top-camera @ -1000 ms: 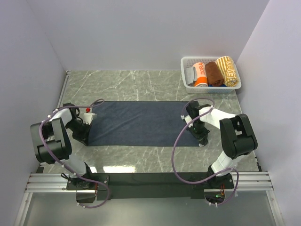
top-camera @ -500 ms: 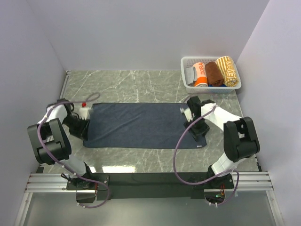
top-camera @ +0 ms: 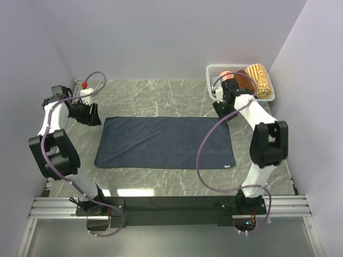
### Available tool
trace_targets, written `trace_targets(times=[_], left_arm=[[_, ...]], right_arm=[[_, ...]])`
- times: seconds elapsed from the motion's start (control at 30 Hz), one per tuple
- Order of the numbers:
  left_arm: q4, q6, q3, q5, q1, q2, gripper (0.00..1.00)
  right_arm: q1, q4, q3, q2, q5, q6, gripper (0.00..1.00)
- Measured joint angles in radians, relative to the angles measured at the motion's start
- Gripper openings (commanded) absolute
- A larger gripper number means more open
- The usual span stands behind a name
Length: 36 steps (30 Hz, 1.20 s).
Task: Roll the towels
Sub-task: Fold the towel
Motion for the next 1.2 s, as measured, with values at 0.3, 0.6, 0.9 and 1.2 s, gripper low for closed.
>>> trace_targets(times=[0.3,0.6,0.9,1.2], left_arm=[[0.08,-0.029,0.144,0.051,0.008,0.153,0.69],[0.066,-0.01,0.335,0.025,-0.005,0.381,0.56],[0.047,0.066,0.34,-0.039,-0.092,0.446,0.56],[0.072,0.09,0.352,-0.093,-0.145,0.495,0.53]], right_arm=[[-0.039,0.005,0.213,0.257,0.002,-0.001,0.42],[-0.04,-0.01,0.277,0.335,0.001,-0.02,0.33],[-0.05,-0.034,0.281,0.364,0.001,-0.041,0.25],[-0.064,-0.049,0.316,0.384,0.002,-0.042,0.29]])
